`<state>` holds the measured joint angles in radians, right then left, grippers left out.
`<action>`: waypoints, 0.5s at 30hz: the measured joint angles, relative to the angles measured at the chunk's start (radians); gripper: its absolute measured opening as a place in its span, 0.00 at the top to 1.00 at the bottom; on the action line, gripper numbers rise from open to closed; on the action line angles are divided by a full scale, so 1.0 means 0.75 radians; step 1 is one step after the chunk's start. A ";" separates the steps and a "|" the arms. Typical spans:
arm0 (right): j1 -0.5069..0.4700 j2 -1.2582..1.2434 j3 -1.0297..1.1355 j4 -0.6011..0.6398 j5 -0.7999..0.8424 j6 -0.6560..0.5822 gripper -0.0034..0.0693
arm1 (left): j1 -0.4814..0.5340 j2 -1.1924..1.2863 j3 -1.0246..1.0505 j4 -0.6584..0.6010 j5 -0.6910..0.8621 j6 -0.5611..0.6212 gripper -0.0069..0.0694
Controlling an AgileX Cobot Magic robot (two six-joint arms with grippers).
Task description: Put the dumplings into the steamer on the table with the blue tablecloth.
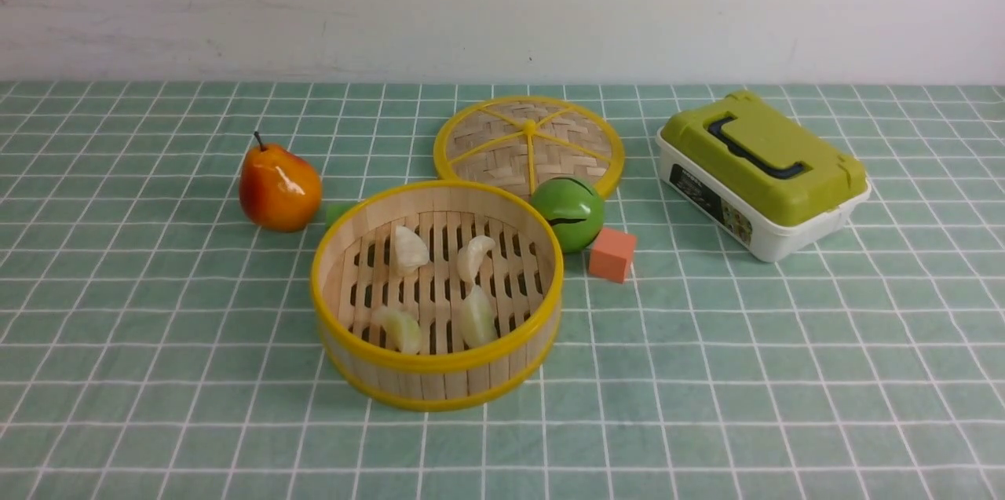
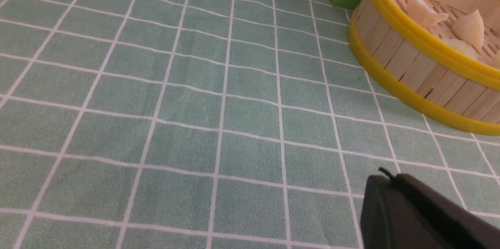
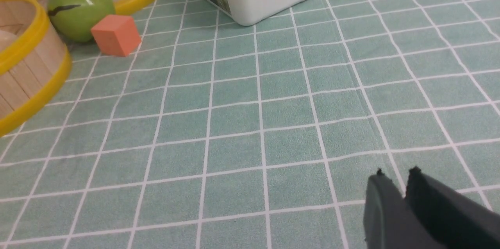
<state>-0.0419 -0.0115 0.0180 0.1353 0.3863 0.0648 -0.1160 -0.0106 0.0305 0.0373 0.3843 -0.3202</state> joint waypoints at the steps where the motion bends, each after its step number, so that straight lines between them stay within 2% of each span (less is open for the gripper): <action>1: 0.000 0.000 0.000 0.000 0.000 0.000 0.84 | 0.000 0.000 0.000 0.000 0.000 0.000 0.93; 15: 0.000 0.000 0.000 0.000 0.000 0.000 0.81 | 0.000 0.000 0.000 0.000 0.000 0.000 0.93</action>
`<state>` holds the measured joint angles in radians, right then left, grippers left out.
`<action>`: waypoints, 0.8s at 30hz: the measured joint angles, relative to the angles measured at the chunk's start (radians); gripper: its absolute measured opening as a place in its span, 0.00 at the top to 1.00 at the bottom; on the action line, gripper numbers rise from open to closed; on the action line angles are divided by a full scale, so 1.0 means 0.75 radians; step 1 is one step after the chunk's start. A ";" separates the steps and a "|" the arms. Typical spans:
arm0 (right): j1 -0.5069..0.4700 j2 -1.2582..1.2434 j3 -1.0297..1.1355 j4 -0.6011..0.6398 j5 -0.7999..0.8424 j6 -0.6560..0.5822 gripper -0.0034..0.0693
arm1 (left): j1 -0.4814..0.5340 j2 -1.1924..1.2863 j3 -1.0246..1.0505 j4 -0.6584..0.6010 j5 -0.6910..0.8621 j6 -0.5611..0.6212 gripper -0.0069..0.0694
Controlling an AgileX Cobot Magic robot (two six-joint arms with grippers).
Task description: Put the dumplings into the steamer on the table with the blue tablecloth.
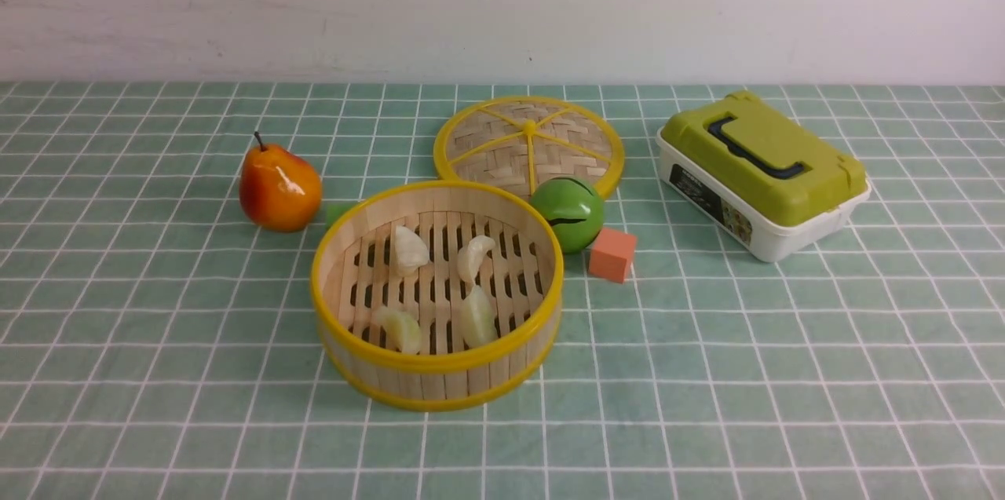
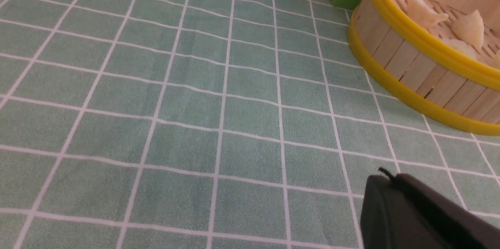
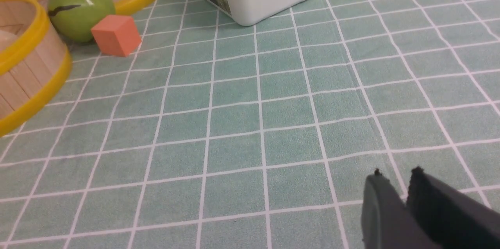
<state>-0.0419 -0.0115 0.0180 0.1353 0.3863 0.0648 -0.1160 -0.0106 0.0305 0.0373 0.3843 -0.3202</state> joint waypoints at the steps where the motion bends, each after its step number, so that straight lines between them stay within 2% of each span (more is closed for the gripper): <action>1: 0.000 0.000 0.000 0.000 0.000 0.000 0.81 | 0.000 0.000 0.000 0.000 0.000 0.000 0.93; 24: 0.000 0.000 0.000 0.000 0.001 0.000 0.78 | 0.000 0.000 0.000 0.000 0.000 0.000 0.93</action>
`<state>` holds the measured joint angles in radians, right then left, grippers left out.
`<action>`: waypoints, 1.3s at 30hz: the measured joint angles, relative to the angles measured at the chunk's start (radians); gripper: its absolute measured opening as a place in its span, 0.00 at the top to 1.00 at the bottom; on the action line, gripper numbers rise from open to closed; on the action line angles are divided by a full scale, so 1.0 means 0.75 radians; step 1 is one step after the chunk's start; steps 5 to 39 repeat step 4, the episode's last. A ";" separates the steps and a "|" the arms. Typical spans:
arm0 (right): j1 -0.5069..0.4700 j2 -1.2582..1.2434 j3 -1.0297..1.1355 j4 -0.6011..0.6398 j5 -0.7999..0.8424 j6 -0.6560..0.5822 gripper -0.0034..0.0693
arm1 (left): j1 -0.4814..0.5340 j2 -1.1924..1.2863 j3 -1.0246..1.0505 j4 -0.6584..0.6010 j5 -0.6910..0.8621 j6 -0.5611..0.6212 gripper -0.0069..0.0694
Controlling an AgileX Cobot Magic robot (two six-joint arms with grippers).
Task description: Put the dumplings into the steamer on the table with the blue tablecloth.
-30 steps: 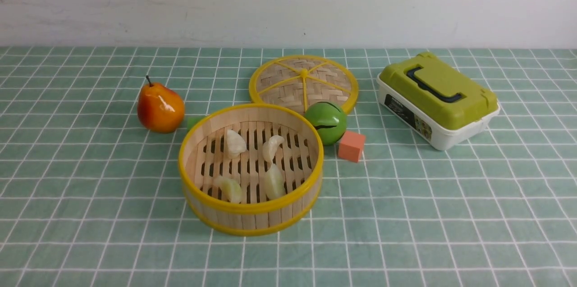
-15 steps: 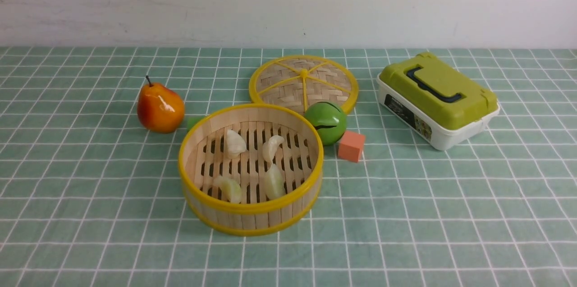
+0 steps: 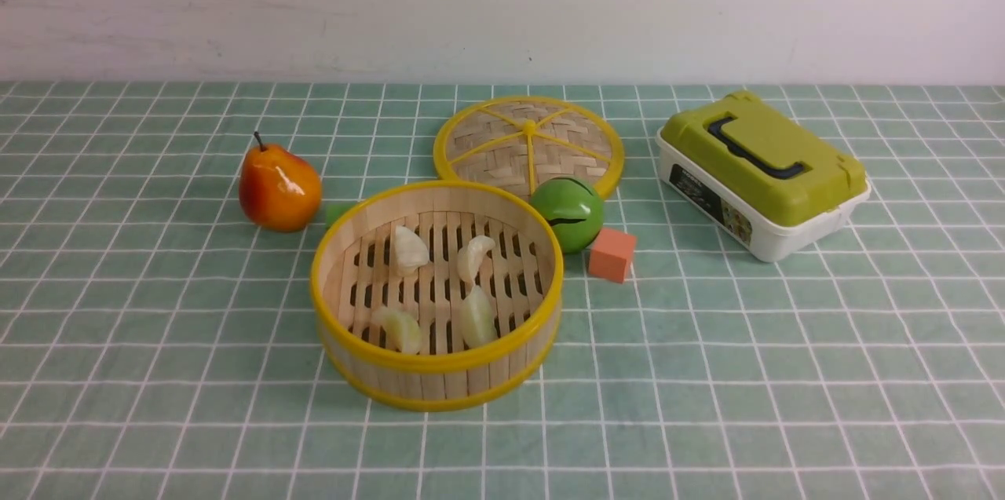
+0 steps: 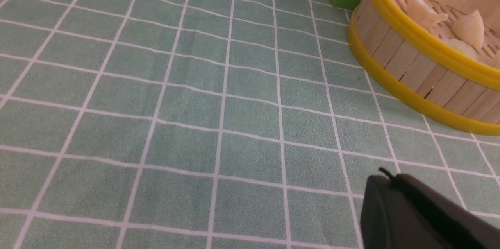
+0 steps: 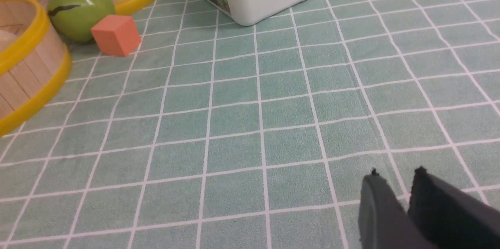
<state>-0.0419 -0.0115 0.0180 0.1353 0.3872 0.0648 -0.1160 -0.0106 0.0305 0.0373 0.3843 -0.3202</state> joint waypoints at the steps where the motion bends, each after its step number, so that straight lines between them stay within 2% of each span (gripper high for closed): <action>1: 0.000 0.000 0.000 0.000 0.000 0.000 0.78 | 0.000 0.000 0.000 0.000 0.000 0.000 0.93; 39: 0.000 0.000 0.000 0.000 0.000 0.000 0.77 | 0.000 0.000 0.000 0.000 0.000 0.000 0.92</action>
